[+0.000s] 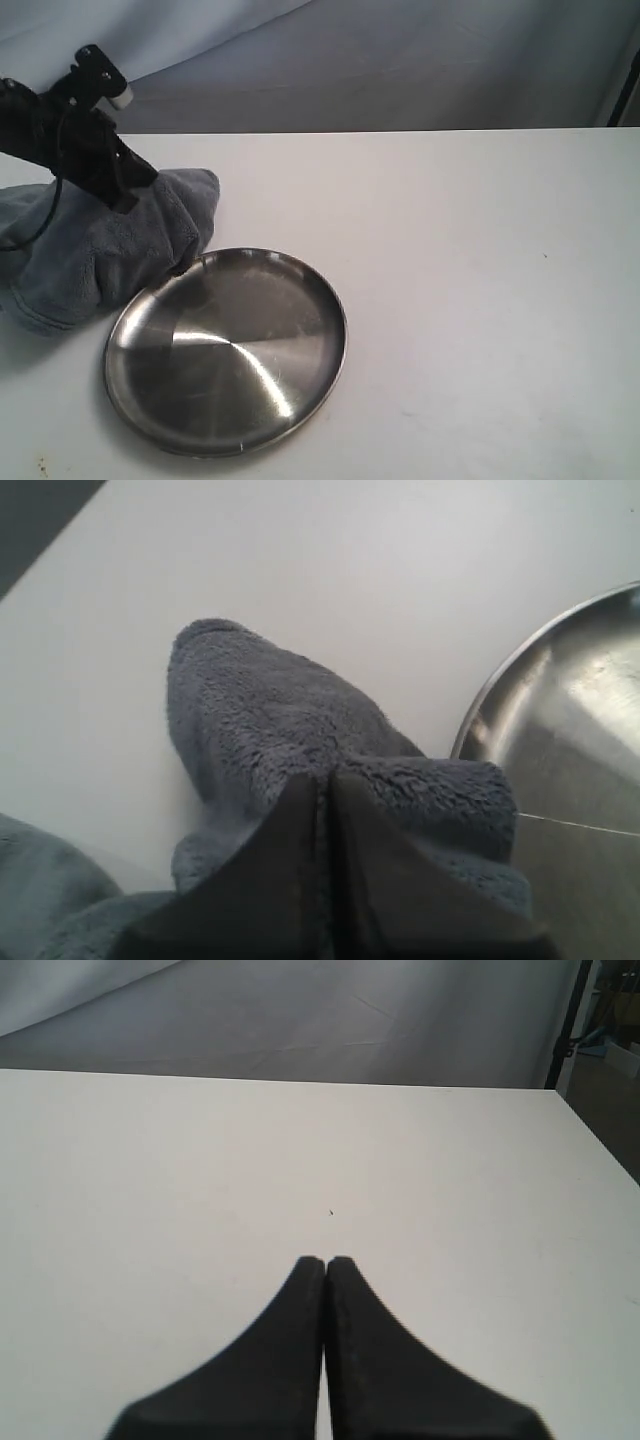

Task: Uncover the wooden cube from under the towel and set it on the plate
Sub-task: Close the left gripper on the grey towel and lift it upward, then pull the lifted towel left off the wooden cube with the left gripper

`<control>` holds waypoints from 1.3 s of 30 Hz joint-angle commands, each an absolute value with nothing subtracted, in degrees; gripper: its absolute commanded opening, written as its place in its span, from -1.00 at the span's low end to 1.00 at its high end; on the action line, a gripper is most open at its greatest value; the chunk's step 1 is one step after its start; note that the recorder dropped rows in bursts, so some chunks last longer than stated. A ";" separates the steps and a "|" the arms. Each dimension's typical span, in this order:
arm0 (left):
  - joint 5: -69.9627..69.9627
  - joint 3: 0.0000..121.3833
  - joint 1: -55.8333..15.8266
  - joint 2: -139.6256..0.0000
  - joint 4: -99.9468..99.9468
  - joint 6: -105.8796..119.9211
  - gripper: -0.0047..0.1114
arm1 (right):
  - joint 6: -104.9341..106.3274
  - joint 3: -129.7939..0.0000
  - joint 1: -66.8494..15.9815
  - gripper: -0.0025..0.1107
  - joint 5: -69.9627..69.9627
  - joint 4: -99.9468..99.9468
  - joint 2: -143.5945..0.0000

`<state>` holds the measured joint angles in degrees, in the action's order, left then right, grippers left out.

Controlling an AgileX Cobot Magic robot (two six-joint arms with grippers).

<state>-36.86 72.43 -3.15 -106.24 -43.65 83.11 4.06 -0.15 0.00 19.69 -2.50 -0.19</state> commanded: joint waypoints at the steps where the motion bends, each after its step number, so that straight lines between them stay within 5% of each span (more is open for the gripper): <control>1: -36.05 72.29 -3.30 -101.64 -43.15 82.18 -0.92 | 4.23 0.00 0.00 -0.96 19.20 -2.54 0.00; 39: -37.73 72.29 -3.30 -84.90 -30.70 73.59 -0.92 | 4.23 0.00 0.00 -0.96 19.20 -2.54 0.00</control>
